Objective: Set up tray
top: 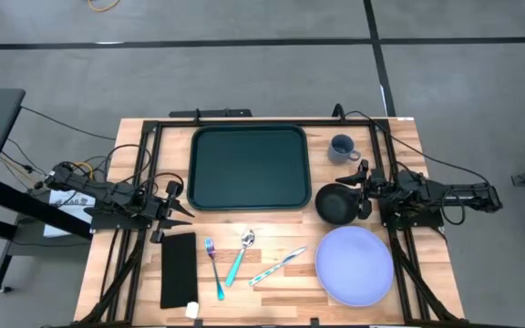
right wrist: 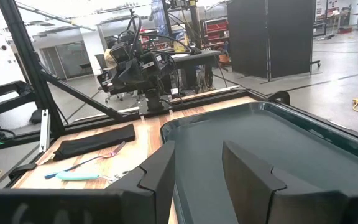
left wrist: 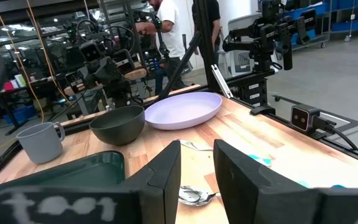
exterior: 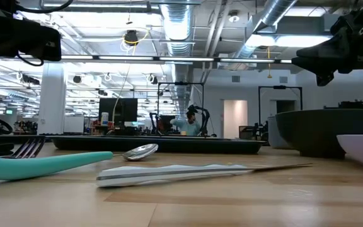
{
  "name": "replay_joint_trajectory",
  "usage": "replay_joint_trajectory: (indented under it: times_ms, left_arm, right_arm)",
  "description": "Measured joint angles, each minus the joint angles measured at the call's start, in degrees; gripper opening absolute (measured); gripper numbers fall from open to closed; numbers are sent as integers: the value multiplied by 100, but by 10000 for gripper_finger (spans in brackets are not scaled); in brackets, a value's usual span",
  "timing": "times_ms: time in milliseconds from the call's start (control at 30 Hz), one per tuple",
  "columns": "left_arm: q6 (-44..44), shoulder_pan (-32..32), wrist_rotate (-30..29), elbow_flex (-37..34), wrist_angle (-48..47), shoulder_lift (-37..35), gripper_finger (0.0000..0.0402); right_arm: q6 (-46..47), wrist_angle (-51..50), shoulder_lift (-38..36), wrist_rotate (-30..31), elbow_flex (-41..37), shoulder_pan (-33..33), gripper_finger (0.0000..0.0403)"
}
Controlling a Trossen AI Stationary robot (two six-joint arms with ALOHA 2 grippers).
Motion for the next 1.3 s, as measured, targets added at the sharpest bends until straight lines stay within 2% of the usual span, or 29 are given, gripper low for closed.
replay_joint_trajectory:
  times_ms: [1200, 1233, 1300]
  left_arm:
    - [0, -2, -2, -1, 0, -1, 87]
    - [0, -2, -2, 1, 0, -1, 87]
    - [0, -2, -2, -1, 0, 0, 87]
  right_arm:
    - [-3, 92, 1, 0, 0, -3, 123]
    - [263, 216, 1, -7, 0, -3, 123]
    - [1420, 617, 1, 36, -1, 29, 123]
